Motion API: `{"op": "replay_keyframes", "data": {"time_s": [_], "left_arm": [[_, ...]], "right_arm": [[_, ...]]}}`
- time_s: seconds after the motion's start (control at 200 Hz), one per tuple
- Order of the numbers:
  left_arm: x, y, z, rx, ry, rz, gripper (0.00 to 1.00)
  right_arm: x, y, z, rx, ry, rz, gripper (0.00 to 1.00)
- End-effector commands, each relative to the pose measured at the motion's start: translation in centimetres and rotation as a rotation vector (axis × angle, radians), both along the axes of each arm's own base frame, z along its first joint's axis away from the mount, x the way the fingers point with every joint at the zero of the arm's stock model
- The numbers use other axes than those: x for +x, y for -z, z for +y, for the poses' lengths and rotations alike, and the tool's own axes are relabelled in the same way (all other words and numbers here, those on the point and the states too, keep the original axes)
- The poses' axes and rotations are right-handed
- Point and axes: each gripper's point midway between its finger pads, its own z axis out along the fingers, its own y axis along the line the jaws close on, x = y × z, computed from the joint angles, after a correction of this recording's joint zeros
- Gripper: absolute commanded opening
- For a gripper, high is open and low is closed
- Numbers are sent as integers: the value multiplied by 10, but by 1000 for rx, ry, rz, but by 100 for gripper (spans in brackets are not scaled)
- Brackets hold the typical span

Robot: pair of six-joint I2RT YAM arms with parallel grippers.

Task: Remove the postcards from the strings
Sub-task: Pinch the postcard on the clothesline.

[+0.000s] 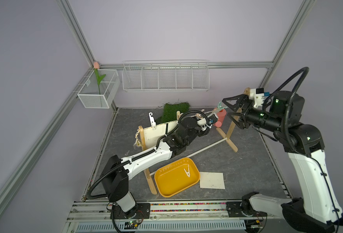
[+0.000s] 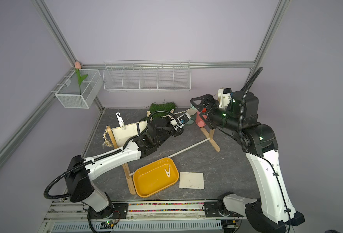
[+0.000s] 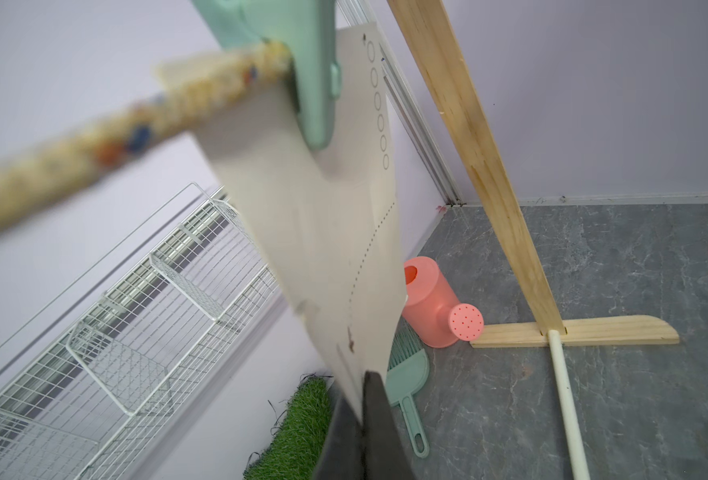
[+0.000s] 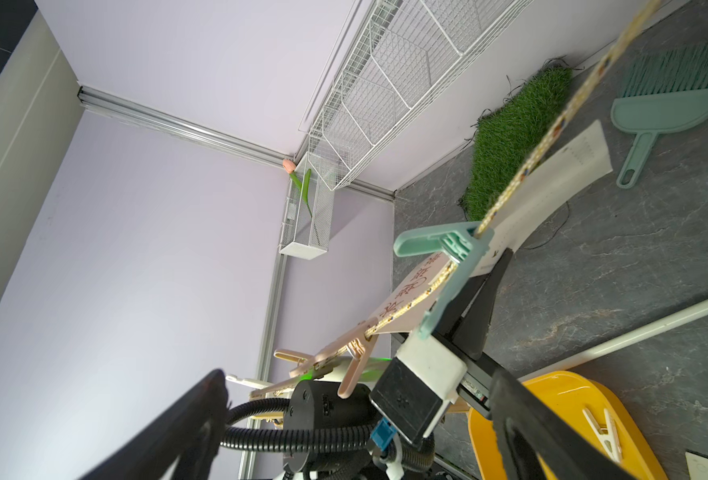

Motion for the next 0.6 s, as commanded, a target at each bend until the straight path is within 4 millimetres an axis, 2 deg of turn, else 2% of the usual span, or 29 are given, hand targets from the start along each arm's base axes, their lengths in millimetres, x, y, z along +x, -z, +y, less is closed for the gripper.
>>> {"op": "replay_keyframes", "data": {"time_s": [0.0, 0.18, 0.4, 0.595], "left_arm": [[5, -22, -1, -13, -16, -71, 4], [6, -26, -1, -23, -16, -80, 4], [7, -27, 0, -21, -27, -88, 3], [5, -30, 3, -34, -27, -86, 3]], "right_arm": [[2, 5, 0, 18, 12, 55, 100], [9, 13, 2, 23, 22, 97, 97], [17, 3, 5, 47, 29, 97, 88], [28, 5, 10, 43, 27, 120, 79]]}}
